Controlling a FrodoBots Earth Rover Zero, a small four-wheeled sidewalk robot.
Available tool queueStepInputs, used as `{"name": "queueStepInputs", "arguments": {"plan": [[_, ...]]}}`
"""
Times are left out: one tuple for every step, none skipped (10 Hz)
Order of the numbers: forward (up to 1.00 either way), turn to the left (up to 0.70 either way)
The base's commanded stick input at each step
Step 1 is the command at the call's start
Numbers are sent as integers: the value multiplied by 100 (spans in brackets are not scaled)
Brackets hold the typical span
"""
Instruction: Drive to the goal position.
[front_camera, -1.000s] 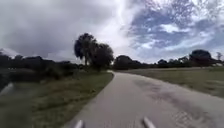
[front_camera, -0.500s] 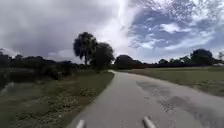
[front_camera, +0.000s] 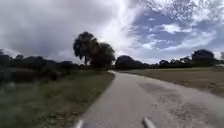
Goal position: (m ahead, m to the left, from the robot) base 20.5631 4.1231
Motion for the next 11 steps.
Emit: {"name": "queueStepInputs", "arguments": {"plan": [[70, 0], [70, 0], [70, 0], [70, 0], [70, 0], [70, 0], [70, 0], [70, 0], [70, 0], [70, 0], [70, 0]]}}
